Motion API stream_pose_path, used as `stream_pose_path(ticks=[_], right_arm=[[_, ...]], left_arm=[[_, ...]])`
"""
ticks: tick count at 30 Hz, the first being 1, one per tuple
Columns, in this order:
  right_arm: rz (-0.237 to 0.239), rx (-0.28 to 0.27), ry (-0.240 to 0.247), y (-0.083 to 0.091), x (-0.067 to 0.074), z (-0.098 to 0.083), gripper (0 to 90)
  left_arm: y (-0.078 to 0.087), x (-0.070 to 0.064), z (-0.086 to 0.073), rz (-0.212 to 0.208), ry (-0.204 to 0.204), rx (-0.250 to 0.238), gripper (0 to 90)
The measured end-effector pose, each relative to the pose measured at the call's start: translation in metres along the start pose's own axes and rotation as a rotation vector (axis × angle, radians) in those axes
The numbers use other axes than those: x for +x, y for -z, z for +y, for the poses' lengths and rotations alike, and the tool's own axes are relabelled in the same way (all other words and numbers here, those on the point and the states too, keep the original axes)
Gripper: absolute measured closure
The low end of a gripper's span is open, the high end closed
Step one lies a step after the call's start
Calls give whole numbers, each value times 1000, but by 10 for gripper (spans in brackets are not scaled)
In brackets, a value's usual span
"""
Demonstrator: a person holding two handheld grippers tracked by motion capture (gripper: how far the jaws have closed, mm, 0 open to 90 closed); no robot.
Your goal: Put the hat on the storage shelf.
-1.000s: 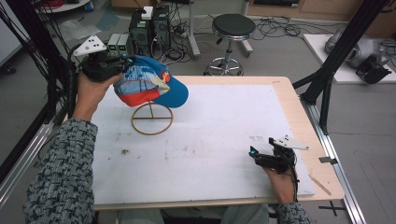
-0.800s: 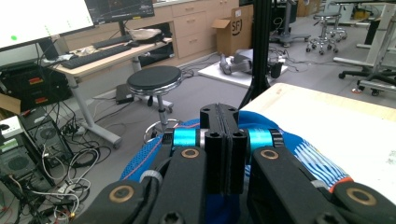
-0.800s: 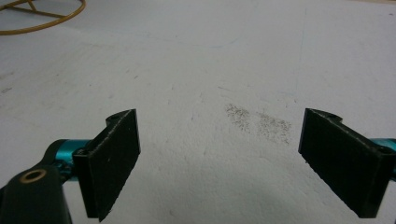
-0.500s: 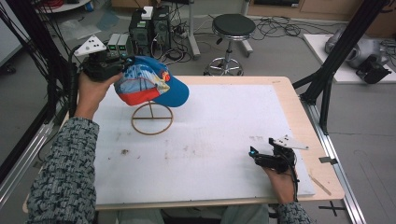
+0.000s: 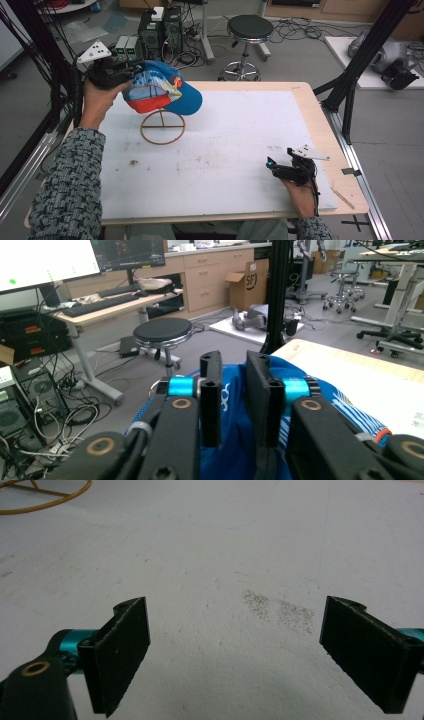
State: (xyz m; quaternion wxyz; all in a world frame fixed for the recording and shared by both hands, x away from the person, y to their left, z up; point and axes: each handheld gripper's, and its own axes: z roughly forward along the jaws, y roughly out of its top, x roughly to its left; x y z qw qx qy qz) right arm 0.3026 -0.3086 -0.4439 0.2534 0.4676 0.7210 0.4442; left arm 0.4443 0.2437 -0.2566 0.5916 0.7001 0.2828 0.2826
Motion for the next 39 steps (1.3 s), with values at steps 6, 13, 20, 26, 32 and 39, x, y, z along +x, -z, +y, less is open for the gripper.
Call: stream_pose_path(ticks=[6, 13, 20, 26, 32, 39], right_arm=[[1, 2, 3, 0, 0, 0, 118], [1, 2, 2, 0, 0, 0, 118], [-1, 3, 2, 0, 0, 0, 118], [5, -5, -2, -1, 1, 2, 117], [17, -10, -4, -8, 4, 6, 118], [8, -23, -34, -15, 1, 10, 118]], left_arm=[[2, 0, 0, 1, 12, 2, 670], [4, -1, 0, -3, 29, 1, 575], [13, -2, 2, 6, 36, -25, 474], [29, -5, 3, 35, 36, -40, 418], [51, -11, 0, 84, 30, -36, 382], [75, -16, -10, 161, 29, -32, 299]])
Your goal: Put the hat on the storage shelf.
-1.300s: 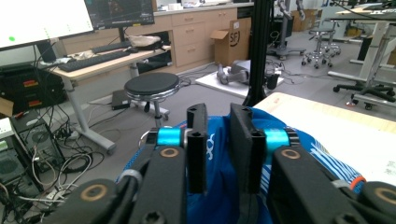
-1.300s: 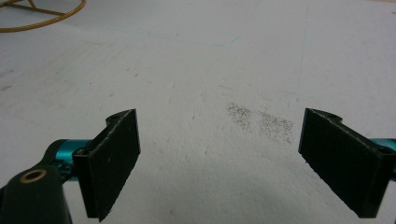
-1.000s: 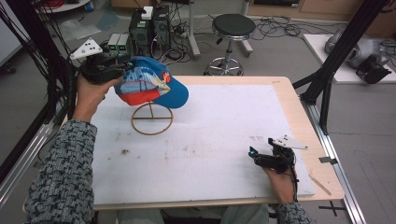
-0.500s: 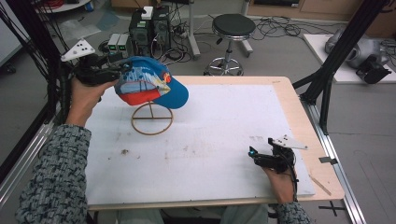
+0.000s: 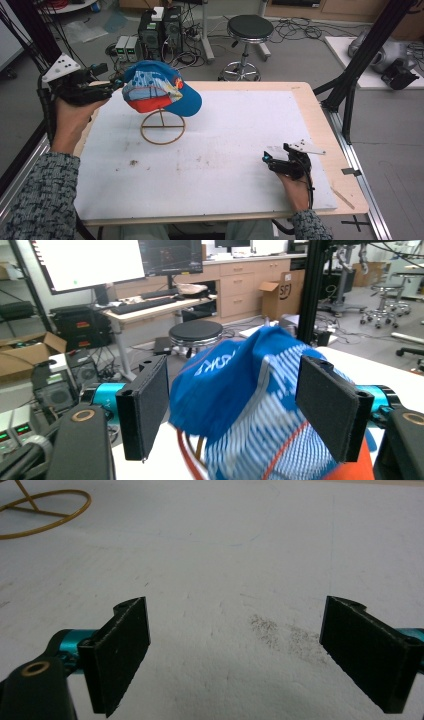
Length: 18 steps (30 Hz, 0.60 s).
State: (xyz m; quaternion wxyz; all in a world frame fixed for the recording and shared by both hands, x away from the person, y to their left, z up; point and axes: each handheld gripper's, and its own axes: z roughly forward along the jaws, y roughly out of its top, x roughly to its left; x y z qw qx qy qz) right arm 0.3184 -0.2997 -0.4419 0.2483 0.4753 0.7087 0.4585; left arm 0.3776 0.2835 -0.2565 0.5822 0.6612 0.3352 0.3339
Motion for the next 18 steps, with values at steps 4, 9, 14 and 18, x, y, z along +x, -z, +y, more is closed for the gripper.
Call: stream_pose_path(ticks=[4, 9, 14, 18], right_arm=[[-3, -3, -20, -5, 1, 3, 118], [8, -9, -13, -11, 5, 7, 118], [13, -16, 1, -13, 7, 9, 118], [10, -16, -10, -12, 7, 9, 118]], left_arm=[[14, 0, -8, 23, 1, 3, 278], [27, -2, -17, 37, 0, 5, 262], [44, -6, -27, 47, 7, 5, 258], [50, -13, -34, 52, 5, 11, 252]])
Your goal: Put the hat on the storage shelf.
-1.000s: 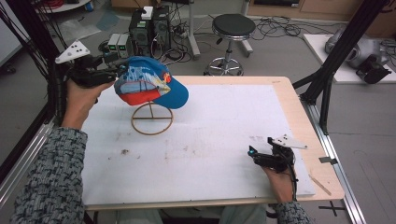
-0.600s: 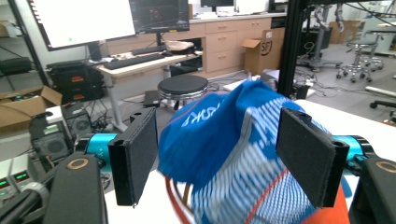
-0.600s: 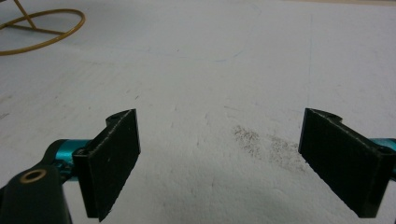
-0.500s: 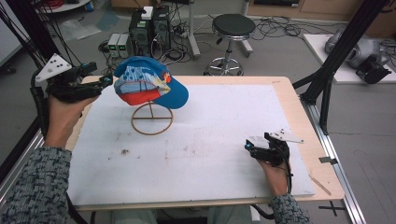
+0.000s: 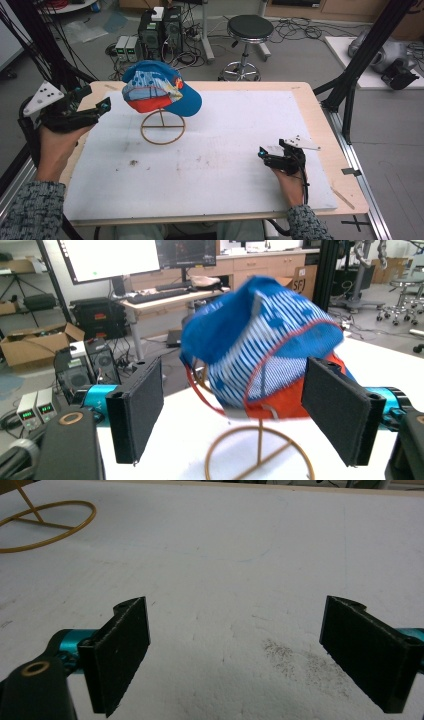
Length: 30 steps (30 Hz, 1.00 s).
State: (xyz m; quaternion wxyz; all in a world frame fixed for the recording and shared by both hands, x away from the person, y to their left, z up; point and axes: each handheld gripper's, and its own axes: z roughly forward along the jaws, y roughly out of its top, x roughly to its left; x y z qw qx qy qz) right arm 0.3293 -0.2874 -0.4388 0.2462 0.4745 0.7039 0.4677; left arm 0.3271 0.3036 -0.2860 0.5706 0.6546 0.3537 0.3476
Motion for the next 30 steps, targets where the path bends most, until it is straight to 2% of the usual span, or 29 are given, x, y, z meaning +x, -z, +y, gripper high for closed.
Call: stream_pose_path(ticks=[3, 9, 12, 17, 30], right_arm=[[-2, -3, 2, 0, -1, 0, 118], [-4, -3, 4, 0, -1, 0, 118], [-3, 0, 4, 0, 0, 0, 118], [-7, -4, 6, 1, 0, 0, 118], [-8, -4, 11, 1, 0, 0, 118]], left_arm=[[6, -10, -14, 8, -5, 26, 241], [11, -23, -31, 25, -7, 31, 232], [13, -36, -45, 32, -18, 35, 231], [13, -49, -64, 31, -23, 51, 227], [18, -62, -95, 23, 12, 56, 226]])
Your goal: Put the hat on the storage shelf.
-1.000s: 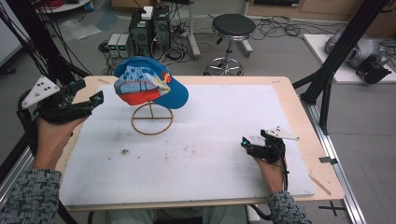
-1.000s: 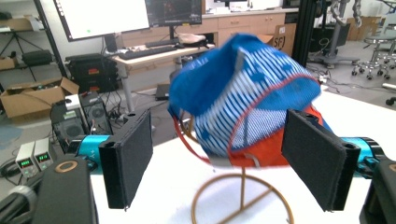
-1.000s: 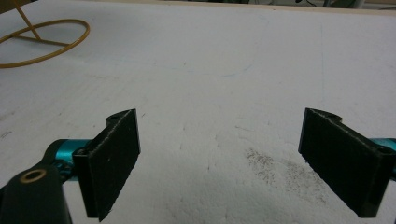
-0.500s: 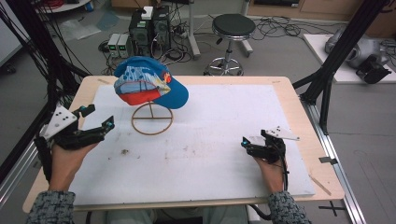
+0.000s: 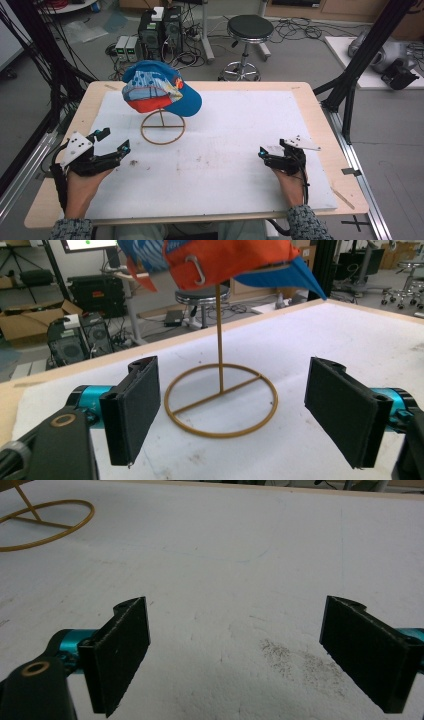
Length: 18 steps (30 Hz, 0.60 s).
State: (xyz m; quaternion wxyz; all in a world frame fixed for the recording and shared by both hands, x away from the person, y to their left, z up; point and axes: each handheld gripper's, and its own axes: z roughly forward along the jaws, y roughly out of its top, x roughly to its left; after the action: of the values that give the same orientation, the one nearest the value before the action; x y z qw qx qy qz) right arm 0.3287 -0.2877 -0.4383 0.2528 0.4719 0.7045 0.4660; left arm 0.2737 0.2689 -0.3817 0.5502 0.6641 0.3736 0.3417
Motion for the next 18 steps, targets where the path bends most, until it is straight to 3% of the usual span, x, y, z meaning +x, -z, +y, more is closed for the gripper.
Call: stream_pose_path(ticks=[8, 18], right_arm=[[1, 5, -1, 0, 0, 0, 118], [5, 9, 5, -1, 1, 0, 118]], left_arm=[[1, 0, -14, 2, 26, 9, 226], [1, -1, -18, -6, 20, 14, 226]])
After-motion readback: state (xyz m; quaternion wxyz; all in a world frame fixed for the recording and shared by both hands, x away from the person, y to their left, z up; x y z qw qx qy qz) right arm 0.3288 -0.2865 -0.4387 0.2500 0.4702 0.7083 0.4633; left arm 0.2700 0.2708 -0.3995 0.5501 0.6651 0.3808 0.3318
